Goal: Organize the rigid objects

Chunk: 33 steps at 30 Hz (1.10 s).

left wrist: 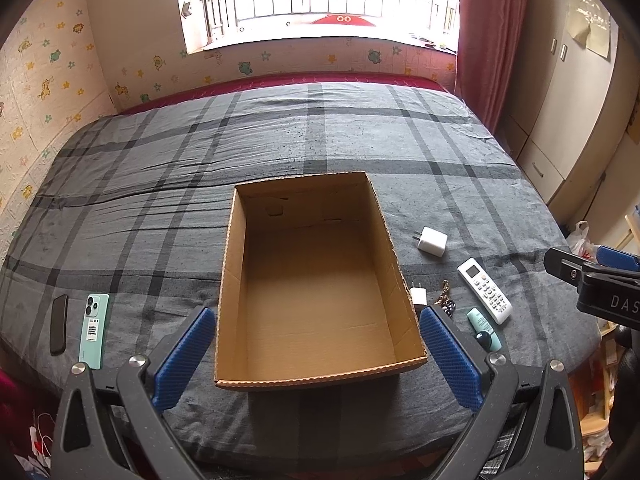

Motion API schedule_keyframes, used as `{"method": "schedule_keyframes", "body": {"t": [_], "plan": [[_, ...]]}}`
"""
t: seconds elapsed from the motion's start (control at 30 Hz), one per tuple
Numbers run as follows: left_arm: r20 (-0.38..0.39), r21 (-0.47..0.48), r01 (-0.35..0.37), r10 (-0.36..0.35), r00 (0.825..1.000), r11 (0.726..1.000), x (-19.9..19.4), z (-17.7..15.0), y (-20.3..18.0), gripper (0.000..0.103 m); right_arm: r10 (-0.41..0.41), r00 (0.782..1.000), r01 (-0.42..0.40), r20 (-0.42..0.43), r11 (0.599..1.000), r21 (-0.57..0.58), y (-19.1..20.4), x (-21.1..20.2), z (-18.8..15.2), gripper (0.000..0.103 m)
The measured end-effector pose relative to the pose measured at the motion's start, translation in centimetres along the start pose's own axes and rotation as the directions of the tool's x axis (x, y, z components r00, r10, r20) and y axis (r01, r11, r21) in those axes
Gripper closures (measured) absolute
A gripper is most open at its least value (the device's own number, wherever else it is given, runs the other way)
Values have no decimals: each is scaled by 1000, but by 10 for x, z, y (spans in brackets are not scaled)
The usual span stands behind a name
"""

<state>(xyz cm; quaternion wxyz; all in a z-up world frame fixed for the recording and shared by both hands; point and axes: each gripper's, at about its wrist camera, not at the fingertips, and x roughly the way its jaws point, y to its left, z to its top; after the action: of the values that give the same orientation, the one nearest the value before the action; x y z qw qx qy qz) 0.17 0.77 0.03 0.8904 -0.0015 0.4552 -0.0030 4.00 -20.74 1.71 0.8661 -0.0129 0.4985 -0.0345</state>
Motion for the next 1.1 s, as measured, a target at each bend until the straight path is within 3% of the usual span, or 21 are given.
{"method": "schedule_keyframes", "body": {"t": [0.43,0.53,0.73,1.1], "plan": [[-11,-23,20,-20,1000,1000,14,3,20,0,11,1000,-11,-18,999,34,-13,12,1,0],[-16,-38,-7,7,1000,999,24,4,35,0,18,1000,-17,-18,999,41,-16,16,1,0],[-46,-51,-71,69,997,996,60,2,68,0,31,999,-29,-34,998,64,-21,31,-2,0],[-155,-131,-82,61,986,988,140,-17,118,0,-4,998,8,-66,998,66,-30,71,-16,0]]}}
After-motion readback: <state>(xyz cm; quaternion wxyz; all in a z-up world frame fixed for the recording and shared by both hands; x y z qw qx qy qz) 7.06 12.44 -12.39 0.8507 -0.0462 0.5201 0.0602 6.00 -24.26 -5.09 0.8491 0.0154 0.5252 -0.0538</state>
